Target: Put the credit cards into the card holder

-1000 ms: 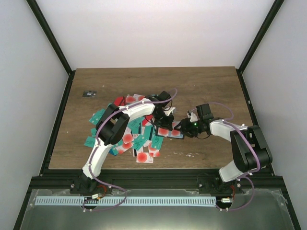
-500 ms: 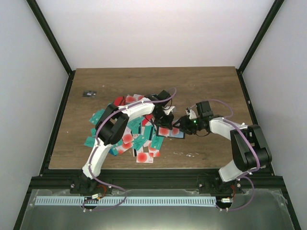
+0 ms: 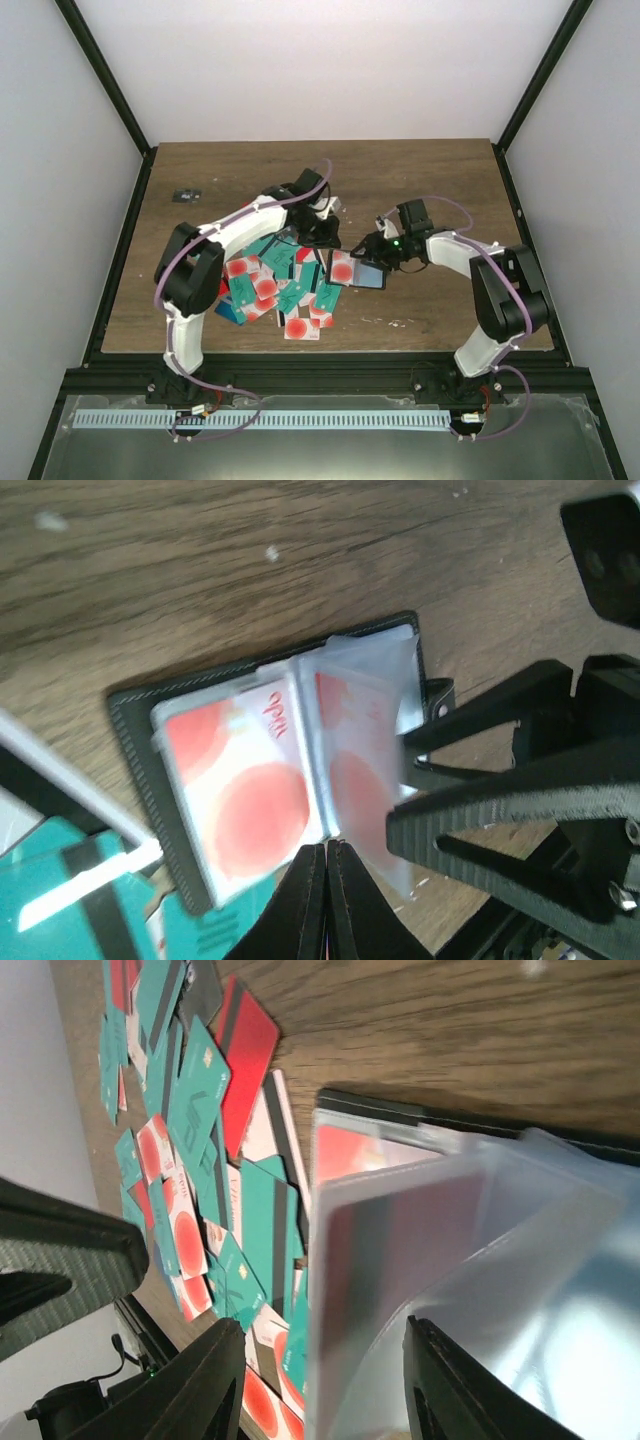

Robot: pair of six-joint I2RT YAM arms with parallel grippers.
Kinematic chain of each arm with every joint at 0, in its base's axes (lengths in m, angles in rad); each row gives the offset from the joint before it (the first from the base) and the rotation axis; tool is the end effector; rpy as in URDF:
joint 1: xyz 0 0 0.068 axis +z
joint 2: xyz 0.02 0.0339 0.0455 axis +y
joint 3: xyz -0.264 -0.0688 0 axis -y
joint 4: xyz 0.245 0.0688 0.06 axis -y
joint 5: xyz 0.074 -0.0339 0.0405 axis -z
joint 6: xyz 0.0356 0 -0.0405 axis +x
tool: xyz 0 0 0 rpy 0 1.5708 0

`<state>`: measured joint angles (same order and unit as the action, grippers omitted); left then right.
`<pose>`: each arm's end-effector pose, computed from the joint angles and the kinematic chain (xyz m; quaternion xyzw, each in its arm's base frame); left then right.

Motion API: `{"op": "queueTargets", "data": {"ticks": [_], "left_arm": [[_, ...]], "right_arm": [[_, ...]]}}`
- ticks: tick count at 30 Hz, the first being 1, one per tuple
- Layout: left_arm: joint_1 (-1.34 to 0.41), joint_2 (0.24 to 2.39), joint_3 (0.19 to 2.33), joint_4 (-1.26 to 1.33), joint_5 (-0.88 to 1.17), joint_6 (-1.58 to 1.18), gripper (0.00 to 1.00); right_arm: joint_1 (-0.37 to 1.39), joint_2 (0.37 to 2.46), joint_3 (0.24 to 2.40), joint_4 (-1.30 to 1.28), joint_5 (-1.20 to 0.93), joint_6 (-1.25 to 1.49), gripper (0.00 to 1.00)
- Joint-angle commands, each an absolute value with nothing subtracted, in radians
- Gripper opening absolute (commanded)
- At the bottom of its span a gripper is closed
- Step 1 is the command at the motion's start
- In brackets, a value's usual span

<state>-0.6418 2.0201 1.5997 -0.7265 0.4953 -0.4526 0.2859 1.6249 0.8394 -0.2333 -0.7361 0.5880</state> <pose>0.3312 -0.2687 0.2101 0.1409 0.9387 -0.3108 0.0495 0.2835 0.1083 0.1608 0.0382 0.9023 0.4213 0.0839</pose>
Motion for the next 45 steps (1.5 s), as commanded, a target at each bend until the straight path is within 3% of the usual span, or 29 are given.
{"op": "queueTargets", "data": {"ticks": [1,11,24,32,39,45], "left_arm": [[-0.618,1.923,1.492,-0.695,0.451,-0.488,0.04],[-0.609,1.706,1.266,-0.670,0.376,-0.551,0.05],[-0.661,1.591,1.164,-0.677,0.328,-0.639,0.14],[-0.773,1.509,1.065,-0.801,0.195,-0.692,0.36],[-0.798,1.434,0.888,-0.762,0.155,-0.721,0.43],[-0.800,1.427,0.831,-0.682,0.160,-0.718,0.52]], "right_arm": [[0.360,1.687,0.936,-0.244,-0.755,0.609,0.46],[0.402,1.693,1.007,-0.271,-0.771,0.603,0.48],[0.402,1.368,0.826,-0.433,-0.597,0.568,0.50],[0.439,1.157,0.611,-0.412,-0.649,0.645,0.53],[0.618,0.886,0.395,-0.336,-0.611,0.921,0.54],[0.801,0.807,0.342,-0.353,-0.503,1.072,0.54]]}}
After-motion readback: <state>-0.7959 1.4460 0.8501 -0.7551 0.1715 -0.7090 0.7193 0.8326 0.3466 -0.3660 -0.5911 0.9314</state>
